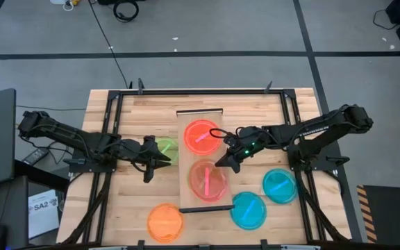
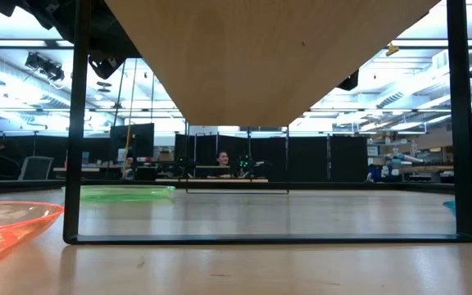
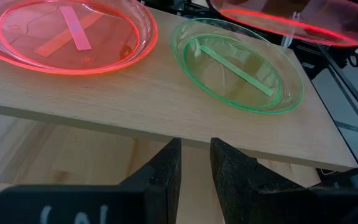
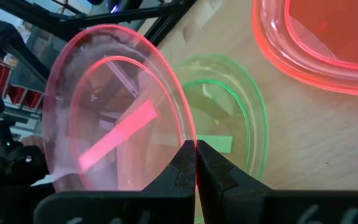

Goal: Place and stack plates onto a shelf
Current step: Stack the pink plate on top of the green plate on the shelf

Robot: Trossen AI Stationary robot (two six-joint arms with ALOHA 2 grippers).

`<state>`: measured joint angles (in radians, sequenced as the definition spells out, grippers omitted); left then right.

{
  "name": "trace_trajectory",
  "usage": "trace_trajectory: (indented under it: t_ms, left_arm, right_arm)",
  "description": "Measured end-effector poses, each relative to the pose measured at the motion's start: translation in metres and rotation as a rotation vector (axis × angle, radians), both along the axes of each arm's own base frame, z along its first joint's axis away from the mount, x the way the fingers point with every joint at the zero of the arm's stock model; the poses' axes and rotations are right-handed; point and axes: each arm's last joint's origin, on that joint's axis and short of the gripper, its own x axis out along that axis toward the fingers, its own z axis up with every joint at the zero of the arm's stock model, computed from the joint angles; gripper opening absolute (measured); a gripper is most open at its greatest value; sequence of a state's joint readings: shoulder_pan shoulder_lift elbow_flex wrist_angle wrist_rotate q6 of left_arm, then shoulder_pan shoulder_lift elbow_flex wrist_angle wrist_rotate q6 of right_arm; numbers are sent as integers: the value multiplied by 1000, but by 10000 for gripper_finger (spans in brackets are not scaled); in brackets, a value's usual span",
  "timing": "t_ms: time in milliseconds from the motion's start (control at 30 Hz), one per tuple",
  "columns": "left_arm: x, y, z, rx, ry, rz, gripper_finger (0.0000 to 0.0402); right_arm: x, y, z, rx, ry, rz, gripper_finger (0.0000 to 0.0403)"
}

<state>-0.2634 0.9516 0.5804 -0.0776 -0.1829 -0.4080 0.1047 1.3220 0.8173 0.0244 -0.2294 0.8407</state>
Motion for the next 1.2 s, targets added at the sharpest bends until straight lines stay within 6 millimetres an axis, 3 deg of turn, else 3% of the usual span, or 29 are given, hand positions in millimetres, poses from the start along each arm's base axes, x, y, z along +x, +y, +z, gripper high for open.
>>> trace_trajectory:
  t_ms: [1200]
  left_arm:
    - [0, 0, 0, 0, 0, 0, 91]
  right_arm:
    - [-1, -2, -3, -78, 16, -23, 20]
